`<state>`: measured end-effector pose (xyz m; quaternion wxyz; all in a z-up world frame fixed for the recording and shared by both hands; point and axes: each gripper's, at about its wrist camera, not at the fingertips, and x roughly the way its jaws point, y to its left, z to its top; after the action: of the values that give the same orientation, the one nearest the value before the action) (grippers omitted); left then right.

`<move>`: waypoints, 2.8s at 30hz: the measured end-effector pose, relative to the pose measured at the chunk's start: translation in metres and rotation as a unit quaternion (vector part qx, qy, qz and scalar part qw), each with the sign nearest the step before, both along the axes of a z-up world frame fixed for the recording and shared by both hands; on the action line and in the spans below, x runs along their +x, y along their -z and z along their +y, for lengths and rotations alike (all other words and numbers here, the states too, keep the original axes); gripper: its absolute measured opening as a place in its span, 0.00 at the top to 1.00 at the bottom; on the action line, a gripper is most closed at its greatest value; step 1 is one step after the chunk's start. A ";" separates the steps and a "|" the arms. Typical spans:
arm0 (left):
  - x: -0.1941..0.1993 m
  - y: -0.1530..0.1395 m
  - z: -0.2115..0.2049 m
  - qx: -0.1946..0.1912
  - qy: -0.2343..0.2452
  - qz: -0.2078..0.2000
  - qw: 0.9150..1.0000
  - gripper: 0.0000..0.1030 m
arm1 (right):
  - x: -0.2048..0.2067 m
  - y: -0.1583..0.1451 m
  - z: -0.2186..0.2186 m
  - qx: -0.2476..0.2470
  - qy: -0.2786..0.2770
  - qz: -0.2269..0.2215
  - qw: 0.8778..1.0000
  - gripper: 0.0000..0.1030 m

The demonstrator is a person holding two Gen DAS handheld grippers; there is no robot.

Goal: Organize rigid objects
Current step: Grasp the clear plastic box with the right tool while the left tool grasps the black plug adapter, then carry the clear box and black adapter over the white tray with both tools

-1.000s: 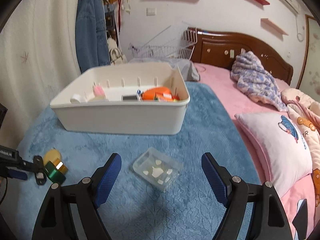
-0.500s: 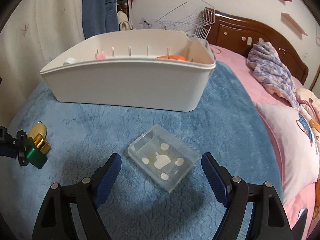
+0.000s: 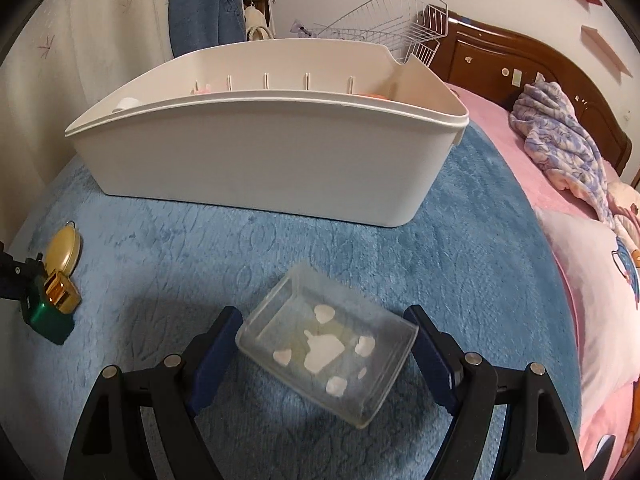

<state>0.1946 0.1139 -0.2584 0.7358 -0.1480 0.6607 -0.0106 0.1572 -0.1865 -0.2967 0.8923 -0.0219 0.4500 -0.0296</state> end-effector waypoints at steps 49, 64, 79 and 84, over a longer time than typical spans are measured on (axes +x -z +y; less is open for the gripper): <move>-0.044 -0.046 0.119 -0.041 -0.036 -0.100 0.993 0.51 | -0.017 -0.068 0.133 -0.021 -0.132 -0.063 0.989 0.28; 0.035 -0.088 0.092 -0.053 -0.015 -0.218 0.974 0.51 | 0.030 -0.118 0.130 -0.010 -0.135 -0.132 0.982 0.28; 0.100 -0.127 0.016 -0.105 -0.004 -0.303 0.947 0.51 | 0.085 -0.147 0.078 -0.004 -0.102 -0.166 0.981 0.28; 0.112 -0.133 -0.012 -0.108 0.003 -0.316 0.943 0.51 | 0.100 -0.149 0.056 -0.002 -0.094 -0.172 0.981 0.28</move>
<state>0.3068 0.1022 -0.1258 0.8862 -0.2133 0.3900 -0.1306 0.2575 -0.1304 -0.1474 0.9550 -0.0606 0.2862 0.0496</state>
